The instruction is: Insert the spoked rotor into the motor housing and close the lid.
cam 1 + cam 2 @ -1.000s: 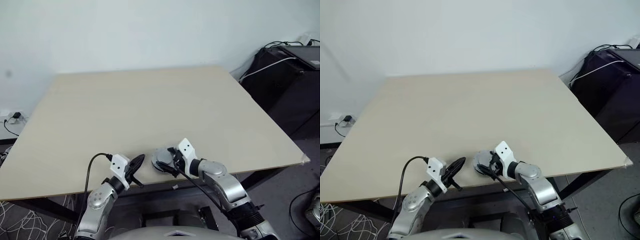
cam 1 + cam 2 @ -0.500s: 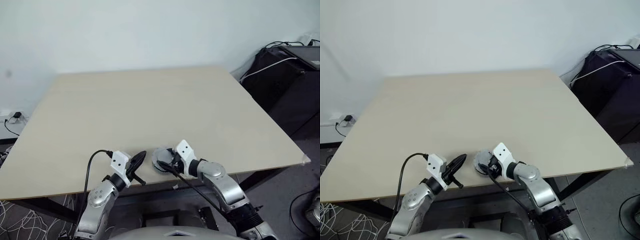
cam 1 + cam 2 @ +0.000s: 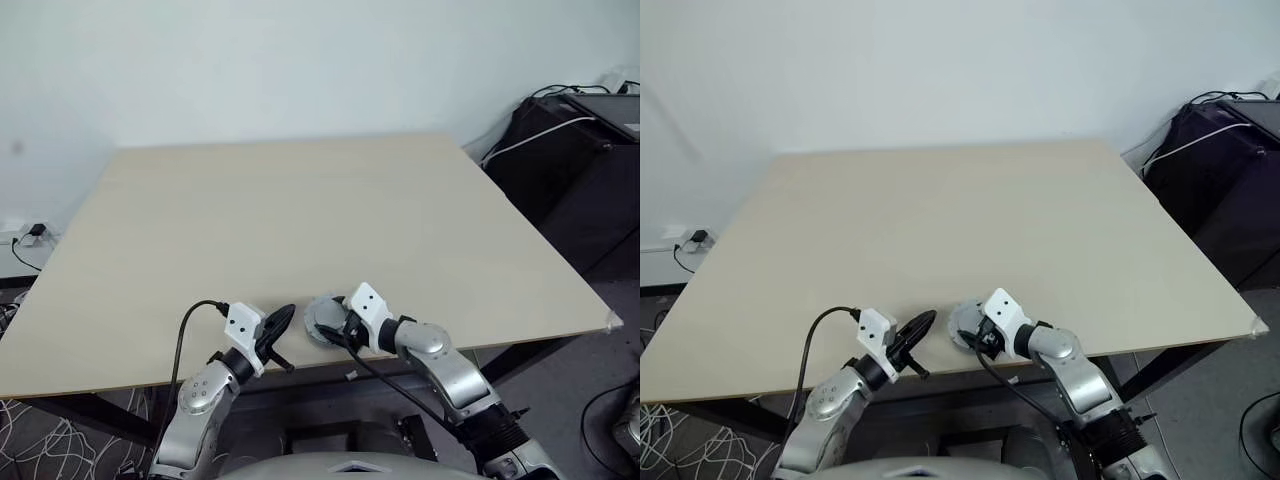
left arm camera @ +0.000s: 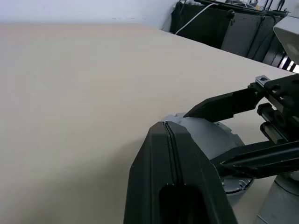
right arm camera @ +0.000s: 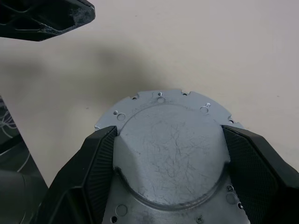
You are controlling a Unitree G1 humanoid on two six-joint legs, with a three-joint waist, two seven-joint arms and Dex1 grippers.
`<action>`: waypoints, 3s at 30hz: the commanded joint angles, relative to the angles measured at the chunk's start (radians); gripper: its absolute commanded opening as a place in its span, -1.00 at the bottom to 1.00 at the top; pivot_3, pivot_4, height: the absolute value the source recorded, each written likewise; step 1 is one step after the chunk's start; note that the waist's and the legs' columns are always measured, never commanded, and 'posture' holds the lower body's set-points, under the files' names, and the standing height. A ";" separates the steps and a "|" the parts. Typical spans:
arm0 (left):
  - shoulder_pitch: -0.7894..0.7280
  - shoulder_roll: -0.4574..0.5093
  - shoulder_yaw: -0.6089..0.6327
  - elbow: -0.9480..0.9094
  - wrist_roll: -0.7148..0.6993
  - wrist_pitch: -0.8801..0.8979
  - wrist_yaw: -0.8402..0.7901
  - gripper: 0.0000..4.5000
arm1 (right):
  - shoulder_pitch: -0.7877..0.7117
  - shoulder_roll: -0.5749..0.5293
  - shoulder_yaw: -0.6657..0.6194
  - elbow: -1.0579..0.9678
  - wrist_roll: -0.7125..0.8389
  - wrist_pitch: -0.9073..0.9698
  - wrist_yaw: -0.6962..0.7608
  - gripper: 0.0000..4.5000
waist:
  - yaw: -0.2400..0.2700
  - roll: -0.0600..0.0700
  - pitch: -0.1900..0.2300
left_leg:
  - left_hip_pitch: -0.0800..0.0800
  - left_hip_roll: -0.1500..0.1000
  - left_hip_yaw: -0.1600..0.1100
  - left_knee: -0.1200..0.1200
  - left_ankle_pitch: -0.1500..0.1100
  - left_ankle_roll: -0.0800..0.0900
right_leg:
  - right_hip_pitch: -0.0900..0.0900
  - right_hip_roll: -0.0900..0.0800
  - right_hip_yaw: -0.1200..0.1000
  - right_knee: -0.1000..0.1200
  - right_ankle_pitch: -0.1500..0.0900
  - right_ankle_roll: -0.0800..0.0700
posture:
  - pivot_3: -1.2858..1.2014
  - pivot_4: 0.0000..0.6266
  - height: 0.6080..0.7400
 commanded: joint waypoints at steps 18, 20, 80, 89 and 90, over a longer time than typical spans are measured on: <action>-0.033 0.004 0.007 -0.046 0.006 0.031 0.029 -1.00 | -0.022 -0.037 -0.015 0.038 -0.057 0.065 -0.030 0.43 | 0.006 0.001 0.000 | 0.001 0.000 0.000 0.000 -0.002 -0.003 | 0.001 0.000 0.000 0.000 0.000 0.000 | 0.03 -1.00 1.00; -0.034 0.005 0.008 -0.022 0.006 0.016 0.024 -1.00 | -0.019 -0.048 -0.007 0.035 -0.062 0.062 -0.022 0.43 | 0.008 0.001 -0.001 | 0.001 0.000 0.000 0.000 -0.002 -0.003 | 0.001 0.000 0.000 0.000 0.000 0.000 | 0.03 -1.00 1.00; -0.307 -0.017 0.040 0.078 -0.092 0.444 0.004 -1.00 | -0.053 -0.061 0.055 0.029 -0.045 0.157 0.006 0.43 | 0.005 0.000 -0.003 | 0.003 -0.001 -0.001 0.000 -0.004 0.002 | 0.004 -0.001 0.000 -0.001 -0.003 0.004 | 0.03 -1.00 1.00; -0.381 -0.015 0.028 0.071 -0.119 0.643 -0.001 -1.00 | -0.060 -0.051 0.054 0.030 -0.051 0.161 0.001 0.43 | -0.005 0.000 -0.003 | 0.003 -0.001 -0.001 0.000 -0.004 0.001 | 0.004 0.000 0.000 0.000 -0.003 0.005 | 0.03 -1.00 1.00; -0.386 -0.013 0.022 0.073 -0.121 0.660 -0.007 -1.00 | -0.062 -0.050 0.054 0.032 -0.052 0.162 0.001 0.43 | -0.007 0.000 -0.003 | 0.003 -0.001 -0.001 0.000 -0.004 0.001 | 0.004 0.000 0.000 0.000 -0.003 0.005 | 0.03 -1.00 1.00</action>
